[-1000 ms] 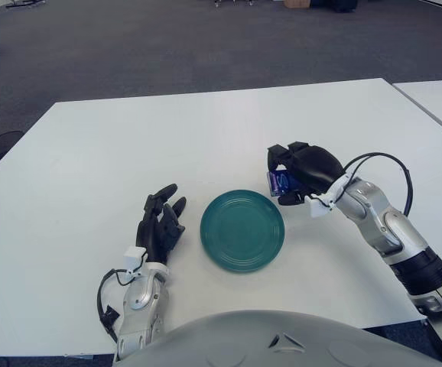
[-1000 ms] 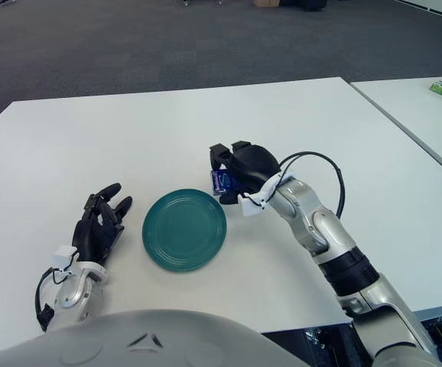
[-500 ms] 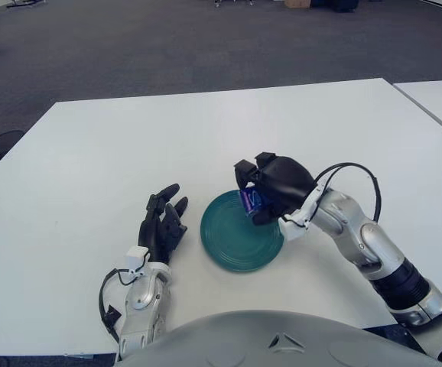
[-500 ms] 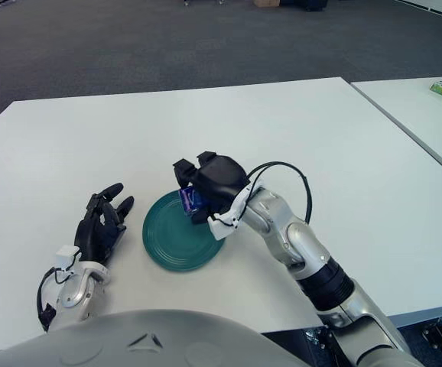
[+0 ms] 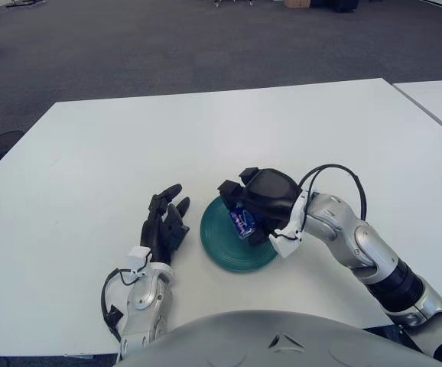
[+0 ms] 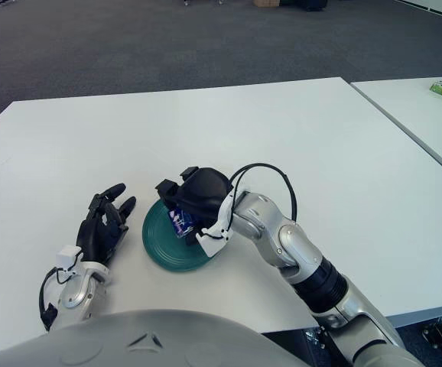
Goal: Put the gum into the plate.
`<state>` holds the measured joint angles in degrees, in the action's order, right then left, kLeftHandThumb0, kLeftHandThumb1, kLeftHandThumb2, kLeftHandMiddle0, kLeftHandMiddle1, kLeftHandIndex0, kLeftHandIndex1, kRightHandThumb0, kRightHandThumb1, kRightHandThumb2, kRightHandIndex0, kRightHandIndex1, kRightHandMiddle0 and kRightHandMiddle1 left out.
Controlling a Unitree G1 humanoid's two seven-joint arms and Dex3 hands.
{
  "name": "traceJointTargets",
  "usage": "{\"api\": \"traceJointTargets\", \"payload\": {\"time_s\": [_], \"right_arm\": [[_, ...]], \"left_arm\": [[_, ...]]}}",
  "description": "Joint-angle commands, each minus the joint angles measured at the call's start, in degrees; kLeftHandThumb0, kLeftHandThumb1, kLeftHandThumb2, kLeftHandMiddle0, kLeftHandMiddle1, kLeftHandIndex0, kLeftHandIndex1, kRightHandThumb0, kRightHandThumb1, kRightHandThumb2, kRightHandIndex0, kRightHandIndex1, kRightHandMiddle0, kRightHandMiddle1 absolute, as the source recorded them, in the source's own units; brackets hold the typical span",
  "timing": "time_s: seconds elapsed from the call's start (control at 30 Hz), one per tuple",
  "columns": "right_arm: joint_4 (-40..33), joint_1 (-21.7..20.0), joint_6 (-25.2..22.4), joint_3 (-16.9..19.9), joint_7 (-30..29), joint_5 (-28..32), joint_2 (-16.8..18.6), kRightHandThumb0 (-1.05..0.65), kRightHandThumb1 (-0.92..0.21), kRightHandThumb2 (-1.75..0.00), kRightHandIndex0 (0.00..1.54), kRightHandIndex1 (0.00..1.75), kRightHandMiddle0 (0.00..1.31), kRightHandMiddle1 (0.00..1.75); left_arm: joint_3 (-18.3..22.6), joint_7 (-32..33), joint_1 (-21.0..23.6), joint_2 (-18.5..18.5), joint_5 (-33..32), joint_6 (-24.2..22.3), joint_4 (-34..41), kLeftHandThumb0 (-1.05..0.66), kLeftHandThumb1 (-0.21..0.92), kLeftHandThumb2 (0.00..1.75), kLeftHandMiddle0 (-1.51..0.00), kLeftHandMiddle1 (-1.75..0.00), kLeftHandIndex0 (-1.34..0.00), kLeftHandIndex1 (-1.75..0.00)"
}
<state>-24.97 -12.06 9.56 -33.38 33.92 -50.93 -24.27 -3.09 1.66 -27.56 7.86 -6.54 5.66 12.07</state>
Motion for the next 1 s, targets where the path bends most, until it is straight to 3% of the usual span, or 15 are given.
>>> {"api": "traceJointTargets", "payload": {"time_s": [0.0,0.47,0.57,0.73,0.83,0.87,0.93,0.97], "right_arm": [[-1.2,0.7,-0.2,-0.1,1.1,0.8,0.8,-0.4,-0.61,-0.95,0.78,1.75,0.4,1.75],[1.5,0.4,2.4,-0.6,4.2,6.0,0.4,-0.39,-0.7,-0.83,0.74,1.75,0.34,1.75],[3.1,0.8,2.9,-1.1,2.9,4.9,1.0,-0.37,-0.78,-0.71,0.73,1.75,0.29,1.75],[4.9,2.5,5.6,-1.5,-4.0,-0.4,0.7,-0.36,-0.9,-0.54,0.62,1.75,0.22,1.75],[5.0,2.7,6.6,-1.5,-6.5,-3.0,0.1,-0.6,-0.91,-0.68,0.3,1.65,0.07,1.45],[4.5,2.9,6.9,-1.3,-6.3,-3.4,-0.4,-0.64,-0.92,-0.72,0.28,1.53,0.06,1.34],[3.4,3.0,7.2,-0.9,-5.4,-4.0,-1.4,-0.74,-0.92,-0.85,0.28,0.99,0.02,0.92],[2.8,3.0,7.3,-0.8,-4.8,-4.1,-1.8,-0.77,-0.92,-0.88,0.27,0.86,0.02,0.83]], "left_arm": [[-0.3,0.1,-0.5,0.6,-0.5,-0.7,-1.0,-0.8,0.92,0.9,-0.49,-0.32,-0.14,-1.01],[-1.4,0.6,-0.6,0.8,0.4,0.2,-1.1,-0.8,0.92,0.89,-0.46,-0.32,-0.11,-1.0],[-1.5,0.5,-0.7,0.7,0.2,0.0,-0.7,-0.8,0.92,0.89,-0.46,-0.32,-0.11,-1.0],[-1.8,0.5,-0.7,0.6,0.0,0.0,-0.4,-0.79,0.92,0.9,-0.47,-0.34,-0.1,-0.99],[-1.9,0.4,-0.7,0.6,-0.2,-0.2,-0.2,-0.78,0.92,0.9,-0.45,-0.35,-0.1,-0.95],[-1.9,0.3,-0.7,0.6,-0.5,-0.3,-0.2,-0.78,0.92,0.91,-0.45,-0.35,-0.1,-0.95],[-1.9,0.1,-0.8,0.8,-1.3,-0.5,0.0,-0.78,0.92,0.91,-0.44,-0.36,-0.1,-0.93],[-1.9,-0.1,-0.8,0.9,-1.6,-0.6,0.1,-0.77,0.92,0.91,-0.44,-0.36,-0.09,-0.93]]}}
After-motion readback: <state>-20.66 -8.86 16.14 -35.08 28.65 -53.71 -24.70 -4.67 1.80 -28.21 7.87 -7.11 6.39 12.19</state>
